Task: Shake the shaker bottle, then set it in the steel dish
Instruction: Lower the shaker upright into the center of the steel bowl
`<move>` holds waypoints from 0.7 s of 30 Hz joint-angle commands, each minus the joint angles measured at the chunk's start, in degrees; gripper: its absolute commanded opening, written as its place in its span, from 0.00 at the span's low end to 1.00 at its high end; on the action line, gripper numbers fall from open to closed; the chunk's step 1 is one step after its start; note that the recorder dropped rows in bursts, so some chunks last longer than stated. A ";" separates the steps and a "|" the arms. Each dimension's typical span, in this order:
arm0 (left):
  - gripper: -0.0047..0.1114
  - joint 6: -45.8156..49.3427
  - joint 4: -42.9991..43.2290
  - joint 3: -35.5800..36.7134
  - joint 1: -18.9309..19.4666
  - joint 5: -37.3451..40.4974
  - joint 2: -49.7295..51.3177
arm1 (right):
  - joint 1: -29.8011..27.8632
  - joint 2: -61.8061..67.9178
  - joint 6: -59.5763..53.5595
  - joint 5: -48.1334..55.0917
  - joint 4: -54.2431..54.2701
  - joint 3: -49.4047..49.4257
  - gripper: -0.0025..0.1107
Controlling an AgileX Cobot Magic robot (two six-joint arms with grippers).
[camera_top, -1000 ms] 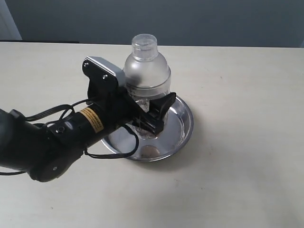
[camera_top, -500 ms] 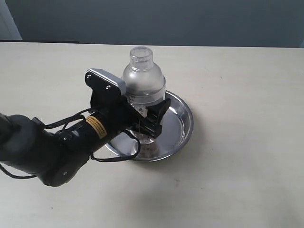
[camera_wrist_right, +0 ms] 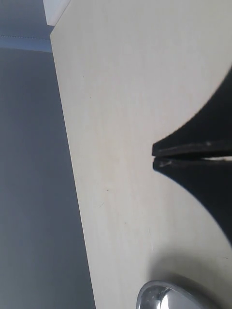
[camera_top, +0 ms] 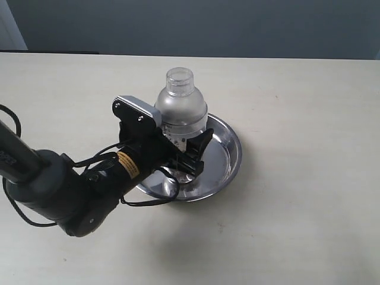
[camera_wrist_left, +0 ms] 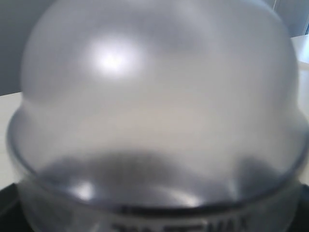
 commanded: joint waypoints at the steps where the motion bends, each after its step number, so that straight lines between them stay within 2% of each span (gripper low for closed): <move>1: 0.12 -0.16 0.28 -0.08 -0.08 0.49 0.59 | -0.23 -0.28 -0.08 -0.44 -0.05 0.04 0.02; 4: 0.32 -0.16 0.28 -0.08 -0.08 0.49 0.59 | -0.23 -0.28 -0.08 -0.44 -0.05 0.04 0.02; 10: 0.92 0.02 -2.98 -0.08 -0.08 0.49 0.59 | -0.23 -0.28 -0.08 -0.44 -0.05 0.04 0.02; 16: 0.94 0.02 2.04 -0.08 -0.08 0.49 0.59 | -0.23 -0.28 -0.08 -0.44 -0.05 0.04 0.02; 21: 0.94 -0.09 2.08 -0.08 -0.08 0.49 -0.09 | -0.23 -0.28 -0.08 -0.44 -0.05 0.04 0.02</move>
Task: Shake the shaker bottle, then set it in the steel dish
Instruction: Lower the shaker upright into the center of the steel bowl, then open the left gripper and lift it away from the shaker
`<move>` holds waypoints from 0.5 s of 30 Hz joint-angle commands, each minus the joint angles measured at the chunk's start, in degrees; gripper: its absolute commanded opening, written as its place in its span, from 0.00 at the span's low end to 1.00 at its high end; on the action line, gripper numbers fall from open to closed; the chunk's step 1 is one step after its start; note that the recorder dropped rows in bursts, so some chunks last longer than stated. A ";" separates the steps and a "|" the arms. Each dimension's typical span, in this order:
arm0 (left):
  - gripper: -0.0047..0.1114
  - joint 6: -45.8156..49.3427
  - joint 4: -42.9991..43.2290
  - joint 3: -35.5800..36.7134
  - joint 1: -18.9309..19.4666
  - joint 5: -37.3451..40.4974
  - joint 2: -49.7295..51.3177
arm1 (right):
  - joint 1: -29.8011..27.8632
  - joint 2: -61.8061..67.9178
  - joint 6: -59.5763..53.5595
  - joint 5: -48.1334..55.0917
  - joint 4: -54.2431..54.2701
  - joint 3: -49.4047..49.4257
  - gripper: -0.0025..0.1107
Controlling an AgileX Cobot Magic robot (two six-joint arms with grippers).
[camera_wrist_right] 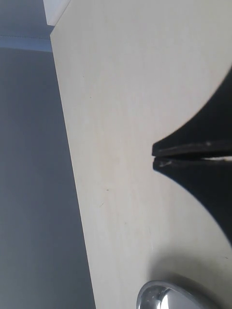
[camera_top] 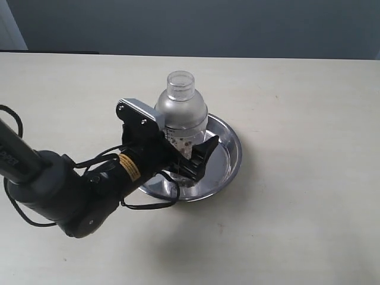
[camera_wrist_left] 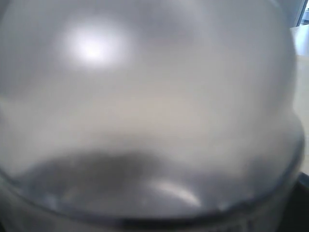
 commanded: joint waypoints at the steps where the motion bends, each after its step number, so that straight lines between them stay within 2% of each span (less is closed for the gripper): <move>1: 0.94 -0.13 -0.08 -0.08 -0.08 0.01 -0.91 | -0.23 -0.28 -0.08 -0.44 -0.05 0.04 0.02; 15: 0.94 3.74 -2.16 0.07 -0.08 0.01 -10.62 | -0.23 -0.28 -0.08 -0.44 -0.05 0.04 0.02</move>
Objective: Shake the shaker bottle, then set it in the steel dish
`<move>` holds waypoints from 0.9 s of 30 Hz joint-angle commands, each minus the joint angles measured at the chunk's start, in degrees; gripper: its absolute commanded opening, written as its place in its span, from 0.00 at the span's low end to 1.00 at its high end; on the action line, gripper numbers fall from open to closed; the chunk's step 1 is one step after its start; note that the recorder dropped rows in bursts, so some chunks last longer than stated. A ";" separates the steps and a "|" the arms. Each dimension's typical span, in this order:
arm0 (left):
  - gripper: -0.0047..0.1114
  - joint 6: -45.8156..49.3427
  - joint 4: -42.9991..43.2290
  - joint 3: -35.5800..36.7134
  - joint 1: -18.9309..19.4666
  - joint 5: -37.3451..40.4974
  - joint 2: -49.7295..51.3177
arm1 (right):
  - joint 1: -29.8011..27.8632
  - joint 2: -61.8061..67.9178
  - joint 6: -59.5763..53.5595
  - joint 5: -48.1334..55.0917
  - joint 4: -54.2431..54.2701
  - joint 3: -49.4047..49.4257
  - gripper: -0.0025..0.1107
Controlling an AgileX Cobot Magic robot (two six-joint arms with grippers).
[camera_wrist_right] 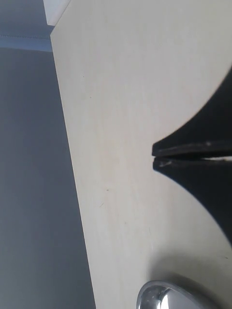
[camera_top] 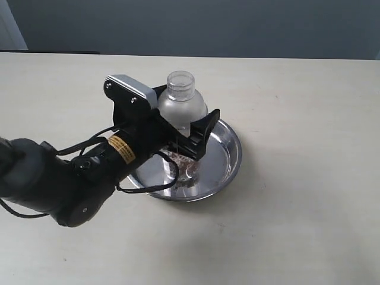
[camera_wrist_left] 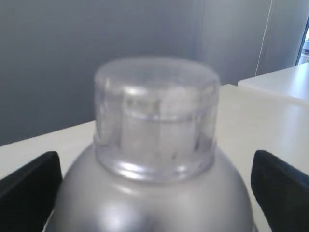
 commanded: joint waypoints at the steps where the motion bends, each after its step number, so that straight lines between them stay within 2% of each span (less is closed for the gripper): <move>1: 0.94 2.26 -1.17 0.21 -0.08 -0.40 -4.28 | -0.23 -0.28 -0.08 -0.44 -0.05 0.04 0.02; 6: 0.94 9.50 -3.98 1.67 -0.08 2.02 -11.41 | -0.23 -0.28 -0.08 -0.44 -0.05 0.04 0.02; 8: 0.94 12.73 -6.27 2.02 -0.08 5.21 -15.23 | -0.23 -0.28 -0.08 -0.44 -0.05 0.04 0.02; 11: 0.85 17.60 -11.19 2.02 -0.08 13.49 -22.20 | -0.23 -0.28 -0.08 -0.44 -0.05 0.04 0.02; 13: 0.71 21.63 -13.44 2.02 -0.08 18.53 -26.67 | -0.23 -0.28 -0.08 -0.44 -0.05 0.04 0.02; 15: 0.49 23.98 -15.02 2.02 -0.08 23.48 -30.71 | -0.23 -0.28 -0.08 -0.44 -0.05 0.04 0.02; 18: 0.11 26.72 -16.98 2.02 -0.08 28.63 -35.13 | -0.23 -0.28 -0.08 -0.44 -0.05 0.04 0.02; 19: 0.05 28.47 -18.18 2.02 -0.08 29.93 -36.62 | -0.23 -0.28 -0.08 -0.44 -0.05 0.04 0.02; 24: 0.04 40.52 -36.96 2.02 -0.08 33.79 -42.51 | -0.23 -0.28 -0.08 -0.44 -0.05 0.04 0.02; 27: 0.04 41.17 -48.30 2.02 -0.08 34.12 -44.36 | -0.23 -0.28 -0.08 -0.44 -0.05 0.04 0.02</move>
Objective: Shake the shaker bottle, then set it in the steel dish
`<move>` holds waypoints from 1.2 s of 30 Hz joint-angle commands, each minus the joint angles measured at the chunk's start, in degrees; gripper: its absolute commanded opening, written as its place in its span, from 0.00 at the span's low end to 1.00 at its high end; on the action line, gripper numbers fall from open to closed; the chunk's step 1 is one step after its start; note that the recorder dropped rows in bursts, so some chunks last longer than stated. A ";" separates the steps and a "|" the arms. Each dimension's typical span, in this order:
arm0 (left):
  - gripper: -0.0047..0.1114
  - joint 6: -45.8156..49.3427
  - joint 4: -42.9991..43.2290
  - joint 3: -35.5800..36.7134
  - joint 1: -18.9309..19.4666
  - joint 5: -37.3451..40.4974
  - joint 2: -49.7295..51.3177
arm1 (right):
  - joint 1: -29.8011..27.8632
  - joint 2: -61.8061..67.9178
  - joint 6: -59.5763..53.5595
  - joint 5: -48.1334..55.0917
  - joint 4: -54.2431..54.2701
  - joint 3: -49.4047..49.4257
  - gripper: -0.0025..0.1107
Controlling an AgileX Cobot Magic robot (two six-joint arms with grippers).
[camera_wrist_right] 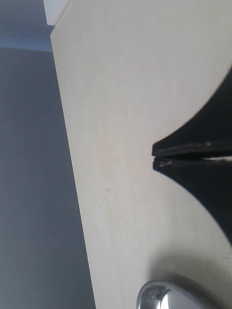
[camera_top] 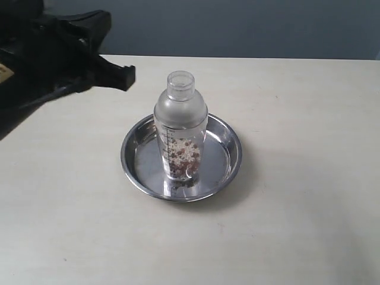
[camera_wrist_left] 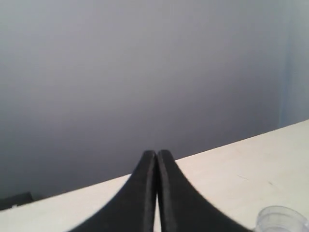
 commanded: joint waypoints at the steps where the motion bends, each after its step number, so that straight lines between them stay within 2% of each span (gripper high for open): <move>1: 0.04 2.96 -15.99 0.35 -0.08 1.06 -3.43 | -0.23 -0.28 -0.08 -0.44 -0.05 0.04 0.02; 6: 0.04 2.96 -18.81 0.35 -0.08 0.34 -5.06 | -0.23 -0.28 -0.08 -0.44 -0.05 0.04 0.02; 10: 0.04 3.11 -18.43 0.44 -0.08 -8.15 -7.90 | -0.23 -0.28 -0.08 -0.44 -0.05 0.04 0.02; 11: 0.04 7.14 -16.40 0.90 -0.08 -7.58 -10.70 | -0.23 -0.28 -0.08 -0.44 -0.05 0.04 0.02; 13: 0.04 14.78 -15.66 1.01 0.65 -1.19 -16.28 | -0.23 -0.28 -0.08 -0.44 -0.05 0.04 0.02; 15: 0.04 15.93 -12.49 1.01 5.66 12.43 -21.35 | -0.23 -0.28 -0.08 -0.44 -0.05 0.04 0.02; 18: 0.04 13.54 -13.93 1.01 20.94 36.53 -30.51 | -0.23 -0.28 -0.08 -0.44 -0.05 0.04 0.02; 19: 0.04 13.54 -13.54 1.01 23.37 40.92 -33.06 | -0.23 -0.28 -0.08 -0.44 -0.05 0.04 0.02; 21: 0.04 13.54 -11.79 1.01 27.47 45.61 -38.07 | -0.23 -0.28 -0.08 -0.44 -0.05 0.04 0.02; 27: 0.04 12.51 -13.52 1.71 30.75 45.68 -43.20 | -0.23 -0.28 -0.08 -0.44 -0.05 0.04 0.02; 29: 0.04 5.90 -8.18 3.57 30.85 44.66 -43.59 | -0.23 -0.28 -0.08 -0.44 -0.05 0.04 0.02; 31: 0.04 -13.55 8.63 6.54 31.55 44.01 -44.18 | -0.23 -0.28 -0.08 -0.44 -0.05 0.04 0.02; 32: 0.04 -28.91 18.42 8.21 32.18 44.34 -45.00 | -0.23 -0.28 -0.08 -0.44 -0.05 0.04 0.02; 33: 0.04 -37.19 27.30 9.54 32.63 44.54 -46.14 | -0.23 -0.28 -0.08 -0.44 -0.05 0.04 0.02; 34: 0.04 -43.24 33.29 11.73 32.95 44.54 -47.36 | -0.23 -0.28 -0.08 -0.44 -0.05 0.04 0.02; 36: 0.04 -42.66 35.09 15.08 33.34 43.47 -49.81 | -0.23 -0.28 -0.08 -0.44 -0.05 0.04 0.02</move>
